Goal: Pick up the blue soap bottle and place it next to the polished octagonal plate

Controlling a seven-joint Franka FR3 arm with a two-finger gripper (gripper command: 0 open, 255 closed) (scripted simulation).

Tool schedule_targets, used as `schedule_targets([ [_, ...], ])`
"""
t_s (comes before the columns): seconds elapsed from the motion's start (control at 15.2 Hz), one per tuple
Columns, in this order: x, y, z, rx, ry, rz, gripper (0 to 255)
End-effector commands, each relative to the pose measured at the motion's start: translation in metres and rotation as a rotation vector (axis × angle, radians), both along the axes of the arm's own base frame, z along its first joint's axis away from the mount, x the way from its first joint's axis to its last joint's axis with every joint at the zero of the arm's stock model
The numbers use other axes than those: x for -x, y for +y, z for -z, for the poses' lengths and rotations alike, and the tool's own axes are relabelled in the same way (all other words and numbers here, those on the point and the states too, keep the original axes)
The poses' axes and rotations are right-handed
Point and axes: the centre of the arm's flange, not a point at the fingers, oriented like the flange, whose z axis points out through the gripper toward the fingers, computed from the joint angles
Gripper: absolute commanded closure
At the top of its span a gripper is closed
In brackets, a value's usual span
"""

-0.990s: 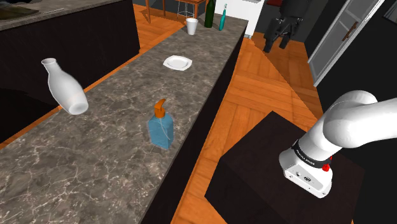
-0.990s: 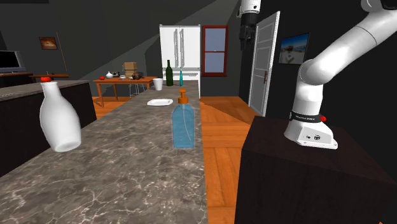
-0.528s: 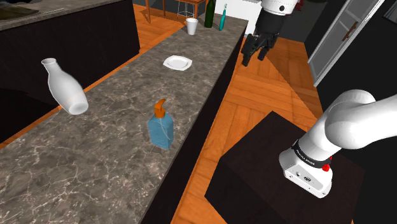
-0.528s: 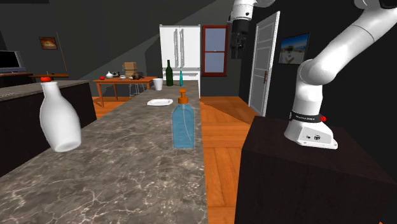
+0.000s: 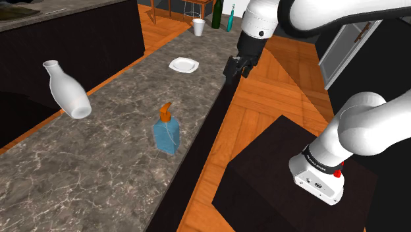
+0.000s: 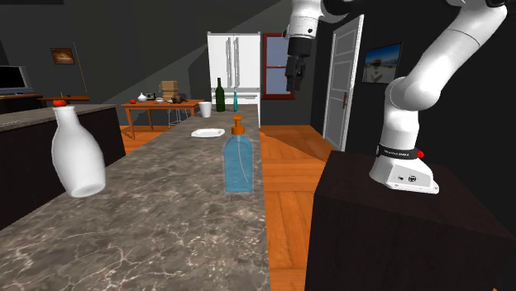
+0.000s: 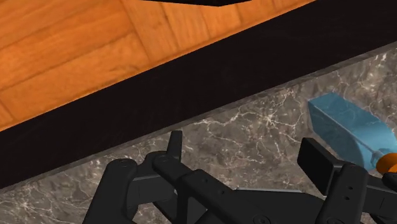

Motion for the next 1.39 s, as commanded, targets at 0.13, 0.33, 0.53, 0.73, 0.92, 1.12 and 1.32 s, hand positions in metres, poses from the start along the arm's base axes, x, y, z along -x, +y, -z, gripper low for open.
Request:
schedule_targets([
  [0.13,-0.011,0.046,0.023,-0.002,-0.026,-0.044,0],
  [0.33,-0.016,0.08,0.041,-0.002,-0.044,-0.077,0],
  [0.53,-0.021,0.114,0.058,-0.002,-0.063,-0.11,0],
  [0.73,-0.024,0.149,0.075,-0.001,-0.081,-0.143,0],
  [0.92,-0.027,0.183,0.092,-0.001,-0.1,-0.176,0],
  [1.12,-0.03,0.218,0.11,-0.001,-0.118,-0.209,0],
  [1.32,-0.032,0.223,0.122,-0.001,-0.12,-0.213,0],
])
